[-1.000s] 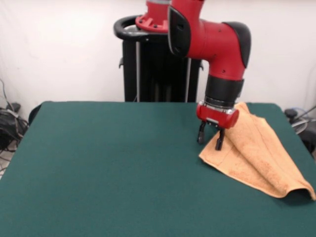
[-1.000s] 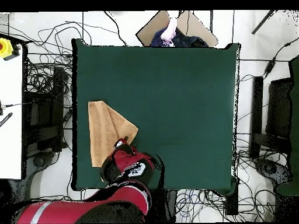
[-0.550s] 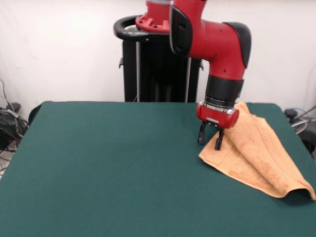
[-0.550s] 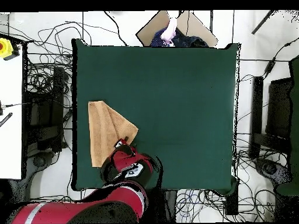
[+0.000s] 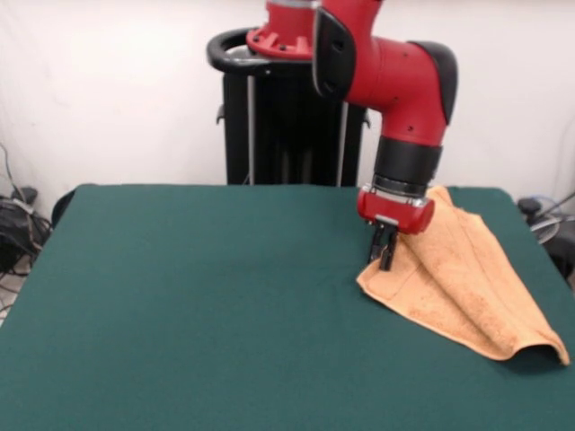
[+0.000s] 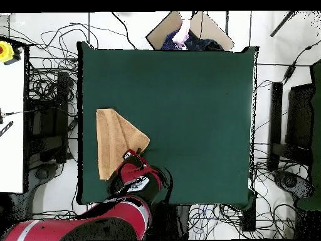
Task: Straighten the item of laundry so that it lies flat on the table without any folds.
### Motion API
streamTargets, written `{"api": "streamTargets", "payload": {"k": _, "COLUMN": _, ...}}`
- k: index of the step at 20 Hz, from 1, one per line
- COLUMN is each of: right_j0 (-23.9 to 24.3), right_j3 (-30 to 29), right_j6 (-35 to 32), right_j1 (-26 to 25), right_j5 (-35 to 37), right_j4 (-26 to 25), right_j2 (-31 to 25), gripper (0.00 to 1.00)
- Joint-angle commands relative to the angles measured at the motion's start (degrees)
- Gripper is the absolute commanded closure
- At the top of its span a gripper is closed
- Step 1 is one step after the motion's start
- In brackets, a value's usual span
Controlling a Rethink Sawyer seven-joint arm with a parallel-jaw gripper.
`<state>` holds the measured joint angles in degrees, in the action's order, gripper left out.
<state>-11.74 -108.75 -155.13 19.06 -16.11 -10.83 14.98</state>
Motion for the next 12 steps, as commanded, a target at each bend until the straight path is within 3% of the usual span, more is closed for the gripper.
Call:
{"api": "streamTargets", "payload": {"k": 1, "right_j0": -0.4, "right_j3": 9.0, "right_j6": -3.8, "right_j1": -7.4, "right_j5": -1.2, "right_j4": 6.3, "right_j2": -1.6, "gripper": 1.0}}
{"api": "streamTargets", "payload": {"k": 6, "right_j0": 2.8, "right_j3": 6.4, "right_j6": -3.7, "right_j1": -4.1, "right_j5": 0.3, "right_j4": 2.8, "right_j2": -4.5, "gripper": 1.0}}
{"api": "streamTargets", "payload": {"k": 12, "right_j0": 13.9, "right_j3": -1.9, "right_j6": 1.6, "right_j1": 7.6, "right_j5": 7.2, "right_j4": -9.7, "right_j2": -9.2, "gripper": 1.0}}
